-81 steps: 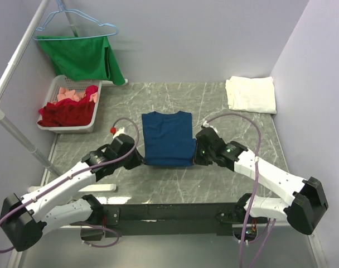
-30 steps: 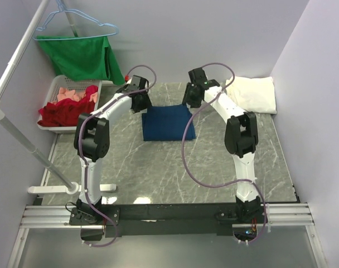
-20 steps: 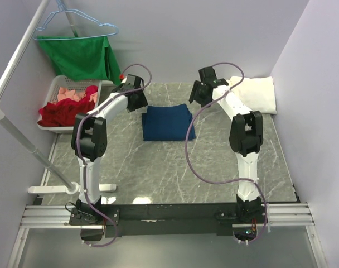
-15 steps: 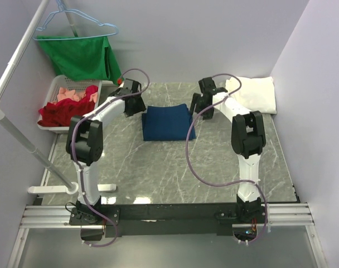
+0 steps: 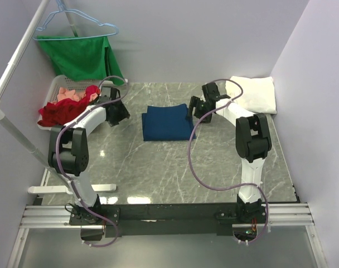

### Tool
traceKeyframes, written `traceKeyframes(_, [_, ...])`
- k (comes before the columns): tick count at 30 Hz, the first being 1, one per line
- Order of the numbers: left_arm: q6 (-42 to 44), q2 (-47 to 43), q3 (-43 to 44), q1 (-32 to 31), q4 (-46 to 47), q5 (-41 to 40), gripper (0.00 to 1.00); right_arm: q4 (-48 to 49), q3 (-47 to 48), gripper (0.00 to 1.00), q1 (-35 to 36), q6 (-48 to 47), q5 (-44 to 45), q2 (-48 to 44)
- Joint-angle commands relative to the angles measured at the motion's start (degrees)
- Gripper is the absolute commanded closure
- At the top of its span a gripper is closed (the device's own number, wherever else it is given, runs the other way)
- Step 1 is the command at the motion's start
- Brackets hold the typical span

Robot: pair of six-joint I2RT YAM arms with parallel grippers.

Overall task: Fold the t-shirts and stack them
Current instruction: Fold the tshirt, then neatly place the folded tshirt to the corner

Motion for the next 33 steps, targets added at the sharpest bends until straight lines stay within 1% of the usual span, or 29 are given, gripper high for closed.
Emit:
traceKeyframes(1, [-0.6,-3.5,-1.9,1.5,1.9,2.8,0.37,5.2,-2.0,0.19,-0.9,1.1,-5.1,-2.5])
traceKeyframes(7, [-0.2,-4.4,-2.9,3.1,2.1,3.6,0.37,7.8,-3.8,0.18,-1.0,1.6,-8.5,-1.5])
traceKeyframes(15, [-0.2,-4.9,-3.1,4.0,2.3,3.9,0.38,11.1,-4.6,0.21,-0.7,3.0,-16.3,2.5])
traceKeyframes(19, [-0.4,-5.4,-3.5,4.2,2.5,4.0,0.38,10.8,-3.7,0.23,-0.2,3.0,-16.6,4.4])
traceKeyframes(24, [-0.2,-5.5,-3.7,4.4,2.4,3.9,0.38,9.8,-3.4,0.22,0.0,2.0,-15.5,5.3])
traceKeyframes(30, [0.0,-5.6,-3.7,4.6,2.4,4.1,0.38,7.1,-0.2,0.29,1.2,0.9,-18.3,8.2])
traceKeyframes(33, [0.0,-5.9,-3.7,4.5,2.3,3.9,0.38,5.5,2.3,0.37,2.7,0.1,-20.3,10.0])
